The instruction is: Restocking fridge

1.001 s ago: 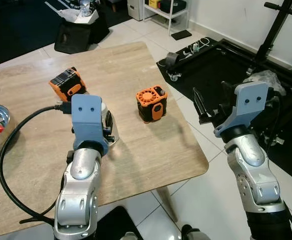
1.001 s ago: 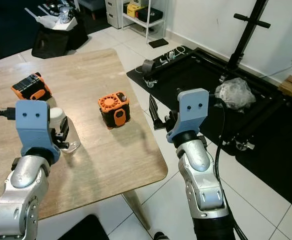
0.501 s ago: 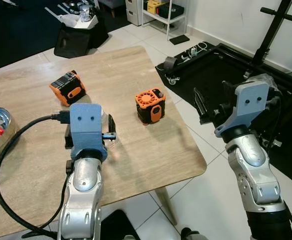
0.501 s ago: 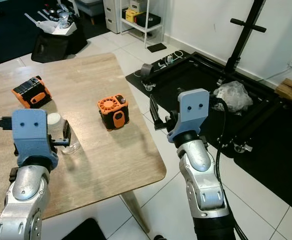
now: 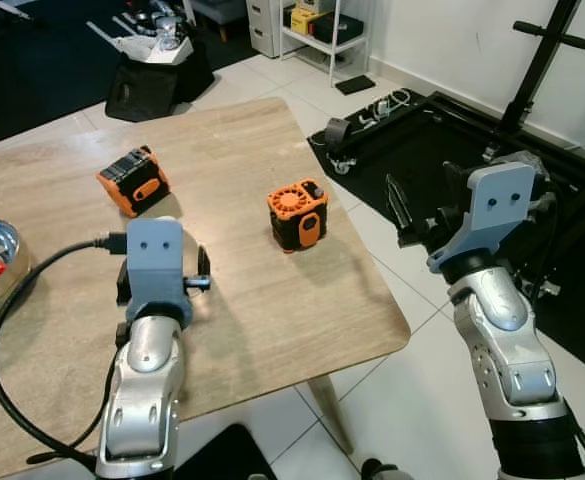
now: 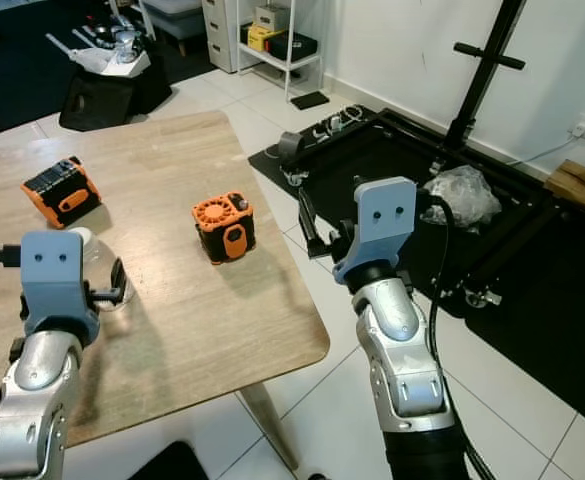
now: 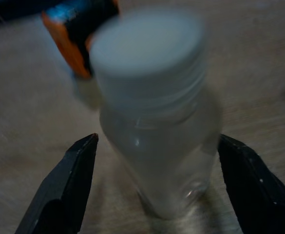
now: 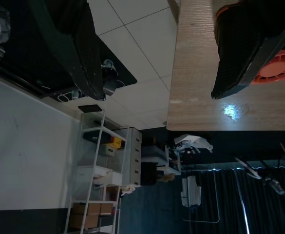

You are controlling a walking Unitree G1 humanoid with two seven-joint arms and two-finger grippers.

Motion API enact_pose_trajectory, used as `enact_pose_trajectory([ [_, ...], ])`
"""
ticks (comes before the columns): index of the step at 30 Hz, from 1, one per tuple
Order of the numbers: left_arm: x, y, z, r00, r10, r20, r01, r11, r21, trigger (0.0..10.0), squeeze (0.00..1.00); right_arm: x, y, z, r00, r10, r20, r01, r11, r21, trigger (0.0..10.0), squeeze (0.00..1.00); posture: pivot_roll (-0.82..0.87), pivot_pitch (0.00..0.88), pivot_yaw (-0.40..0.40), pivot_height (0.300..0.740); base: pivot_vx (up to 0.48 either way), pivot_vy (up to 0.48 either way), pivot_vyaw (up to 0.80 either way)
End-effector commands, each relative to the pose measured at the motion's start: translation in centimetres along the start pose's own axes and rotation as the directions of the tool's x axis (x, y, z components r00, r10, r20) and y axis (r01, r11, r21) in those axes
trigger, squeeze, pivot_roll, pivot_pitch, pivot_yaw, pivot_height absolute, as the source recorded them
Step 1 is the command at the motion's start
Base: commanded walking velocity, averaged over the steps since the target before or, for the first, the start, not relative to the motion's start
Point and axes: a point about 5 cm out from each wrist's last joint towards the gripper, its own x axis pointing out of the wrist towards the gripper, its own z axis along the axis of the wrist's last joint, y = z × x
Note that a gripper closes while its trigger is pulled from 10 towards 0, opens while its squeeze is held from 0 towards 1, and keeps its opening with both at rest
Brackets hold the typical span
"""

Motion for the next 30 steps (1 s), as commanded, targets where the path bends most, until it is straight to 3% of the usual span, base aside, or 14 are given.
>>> enact_pose_trajectory([
  [1,0.3,0.8,-1.0,0.999,0.024,-0.04,-0.026,0.999,-0.03,10.0,0.0,0.0,0.2,-0.2,1.0,0.007,-0.003,-0.007,1.0,0.005,10.0,0.0,-0.05,0.162,0.014,0.74,0.0,0.0,0.0],
  [7,0.2,0.8,-1.0,0.998,0.06,-0.015,-0.061,0.998,-0.006,10.0,0.0,0.0,0.1,-0.2,1.0,0.007,-0.003,-0.007,1.0,0.004,10.0,0.0,-0.05,0.161,0.01,0.74,0.0,0.0,0.0],
  [13,0.5,0.3,-0.9,0.996,0.062,0.069,-0.065,0.997,0.037,10.0,0.0,0.1,0.2,-0.3,1.0,0.012,-0.004,-0.012,1.0,0.005,10.0,0.0,-0.05,0.157,0.002,0.74,0.0,0.0,0.0],
  [14,0.8,0.5,-0.9,0.992,0.081,0.096,-0.087,0.994,0.064,10.0,0.0,0.2,0.2,-0.4,1.0,0.015,-0.003,-0.015,1.0,0.006,10.0,0.0,-0.05,0.156,0.001,0.74,0.0,0.0,0.0],
  [20,2.0,2.4,-2.2,0.963,0.268,0.043,-0.27,0.961,0.057,10.0,0.0,0.3,0.3,-0.5,1.0,0.024,-0.005,-0.024,1.0,0.005,10.0,0.0,-0.06,0.149,-0.013,0.74,0.0,0.0,0.0],
  [25,2.4,2.6,-2.3,0.955,0.291,0.052,-0.293,0.955,0.041,9.8,0.0,0.3,0.3,-0.5,1.0,0.029,-0.006,-0.029,1.0,0.003,10.0,0.0,-0.06,0.145,-0.017,0.74,0.0,0.0,0.0],
  [27,2.8,2.6,-2.2,0.951,0.302,0.072,-0.305,0.952,0.033,8.6,0.0,0.4,0.3,-0.5,0.999,0.032,-0.005,-0.032,0.999,0.001,10.0,0.0,-0.07,0.138,-0.023,0.74,0.0,0.0,0.0],
  [28,2.8,2.6,-2.2,0.951,0.302,0.072,-0.305,0.952,0.033,8.6,0.0,0.4,0.3,-0.5,0.999,0.032,-0.005,-0.032,0.999,0.001,10.0,0.0,-0.07,0.138,-0.023,0.74,0.0,0.0,0.0],
  [29,2.9,2.7,-2.0,0.946,0.315,0.082,-0.318,0.948,0.031,5.8,0.0,0.5,0.3,-0.5,0.999,0.034,-0.005,-0.034,0.999,0.0,10.0,0.0,-0.07,0.135,-0.023,0.74,0.0,0.0,0.0],
  [30,2.9,2.7,-2.0,0.946,0.315,0.082,-0.318,0.948,0.031,5.8,0.0,0.5,0.3,-0.5,0.999,0.034,-0.005,-0.034,0.999,0.0,10.0,0.0,-0.07,0.135,-0.023,0.74,0.0,0.0,0.0],
])
